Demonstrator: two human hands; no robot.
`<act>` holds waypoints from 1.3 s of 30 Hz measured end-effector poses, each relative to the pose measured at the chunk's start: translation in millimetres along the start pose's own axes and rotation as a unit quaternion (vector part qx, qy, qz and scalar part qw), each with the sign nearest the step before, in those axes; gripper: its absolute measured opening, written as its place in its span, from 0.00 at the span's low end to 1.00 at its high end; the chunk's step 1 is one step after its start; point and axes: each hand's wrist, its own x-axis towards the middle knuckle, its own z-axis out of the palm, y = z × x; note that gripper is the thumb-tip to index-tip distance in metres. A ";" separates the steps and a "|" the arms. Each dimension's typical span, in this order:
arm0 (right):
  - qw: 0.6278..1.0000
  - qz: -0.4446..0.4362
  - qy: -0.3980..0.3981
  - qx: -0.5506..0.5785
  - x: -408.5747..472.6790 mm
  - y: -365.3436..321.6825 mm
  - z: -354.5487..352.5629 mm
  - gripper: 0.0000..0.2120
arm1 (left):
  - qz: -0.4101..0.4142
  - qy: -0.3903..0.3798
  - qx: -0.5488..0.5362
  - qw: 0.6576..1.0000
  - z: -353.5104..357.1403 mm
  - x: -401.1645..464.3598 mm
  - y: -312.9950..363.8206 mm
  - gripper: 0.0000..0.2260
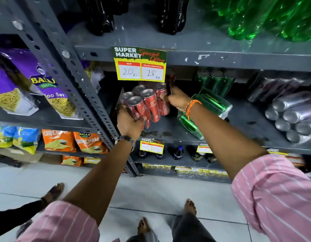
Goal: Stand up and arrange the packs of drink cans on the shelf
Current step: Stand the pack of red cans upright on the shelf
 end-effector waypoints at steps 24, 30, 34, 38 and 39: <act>0.965 0.064 0.254 -0.004 -41.9 -5.9 58.0 0.18 | -0.068 -0.122 -0.066 0.988 -4.7 27.5 -8.0 0.18; 0.971 0.079 0.214 -0.071 -18.6 -8.8 38.9 0.18 | -0.035 -0.157 -0.118 0.980 -0.5 -6.4 -11.4 0.24; 0.979 0.095 0.137 -0.121 -4.6 -12.0 20.6 0.15 | -0.006 -0.216 -0.119 0.969 6.1 -36.2 -15.0 0.22; 0.980 0.081 0.081 -0.164 -18.3 -23.2 6.8 0.18 | -0.075 -0.200 -0.195 0.957 3.9 -18.0 0.2 0.13; 0.978 0.072 0.081 -0.176 -27.9 -26.3 5.8 0.19 | -0.081 -0.186 -0.189 0.961 2.0 -4.7 5.4 0.12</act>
